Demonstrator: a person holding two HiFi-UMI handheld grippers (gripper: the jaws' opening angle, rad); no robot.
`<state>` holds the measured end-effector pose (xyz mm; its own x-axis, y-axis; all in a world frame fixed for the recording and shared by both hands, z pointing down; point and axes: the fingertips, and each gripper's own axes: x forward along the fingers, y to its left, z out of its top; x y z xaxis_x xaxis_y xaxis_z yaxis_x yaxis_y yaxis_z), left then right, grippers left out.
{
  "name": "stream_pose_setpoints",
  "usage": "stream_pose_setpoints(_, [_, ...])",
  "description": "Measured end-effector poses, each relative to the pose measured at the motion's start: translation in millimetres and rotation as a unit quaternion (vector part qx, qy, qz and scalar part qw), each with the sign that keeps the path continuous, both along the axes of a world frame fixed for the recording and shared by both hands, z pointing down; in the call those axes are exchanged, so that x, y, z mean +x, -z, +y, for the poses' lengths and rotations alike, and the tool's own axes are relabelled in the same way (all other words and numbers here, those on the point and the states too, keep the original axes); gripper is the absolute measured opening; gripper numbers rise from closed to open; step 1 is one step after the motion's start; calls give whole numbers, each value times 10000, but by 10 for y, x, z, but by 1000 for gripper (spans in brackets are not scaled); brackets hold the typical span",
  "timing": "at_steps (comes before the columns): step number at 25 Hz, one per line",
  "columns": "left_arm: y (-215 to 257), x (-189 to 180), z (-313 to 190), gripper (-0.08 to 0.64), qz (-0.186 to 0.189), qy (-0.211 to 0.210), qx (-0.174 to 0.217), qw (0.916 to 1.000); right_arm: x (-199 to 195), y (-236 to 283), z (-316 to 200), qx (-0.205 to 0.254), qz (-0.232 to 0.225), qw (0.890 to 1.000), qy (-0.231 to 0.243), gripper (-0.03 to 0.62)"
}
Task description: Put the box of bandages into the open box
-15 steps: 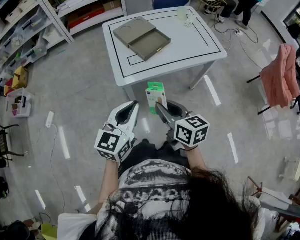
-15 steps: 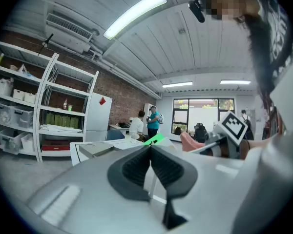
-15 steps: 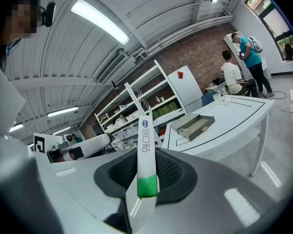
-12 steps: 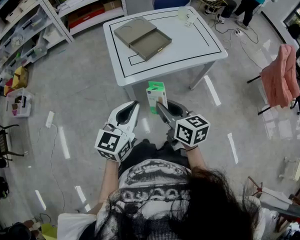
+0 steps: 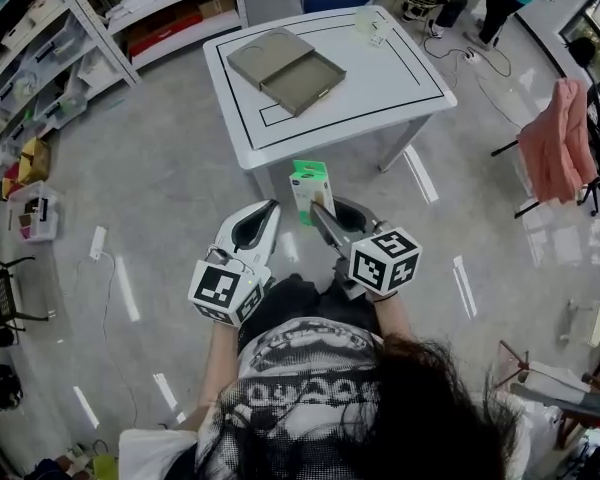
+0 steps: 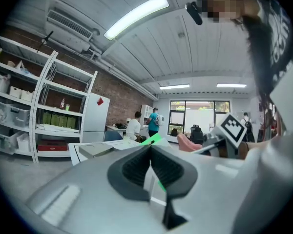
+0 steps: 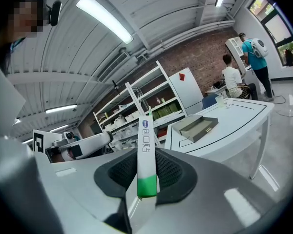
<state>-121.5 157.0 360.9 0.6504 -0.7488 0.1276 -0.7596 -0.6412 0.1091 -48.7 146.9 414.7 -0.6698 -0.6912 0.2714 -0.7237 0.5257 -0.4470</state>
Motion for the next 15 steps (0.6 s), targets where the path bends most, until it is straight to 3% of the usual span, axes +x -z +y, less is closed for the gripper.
stream_pose_setpoints(15, [-135, -19, -71, 0, 195, -248, -149, 9994, -51, -131, 51, -207, 213, 9995, -124, 95])
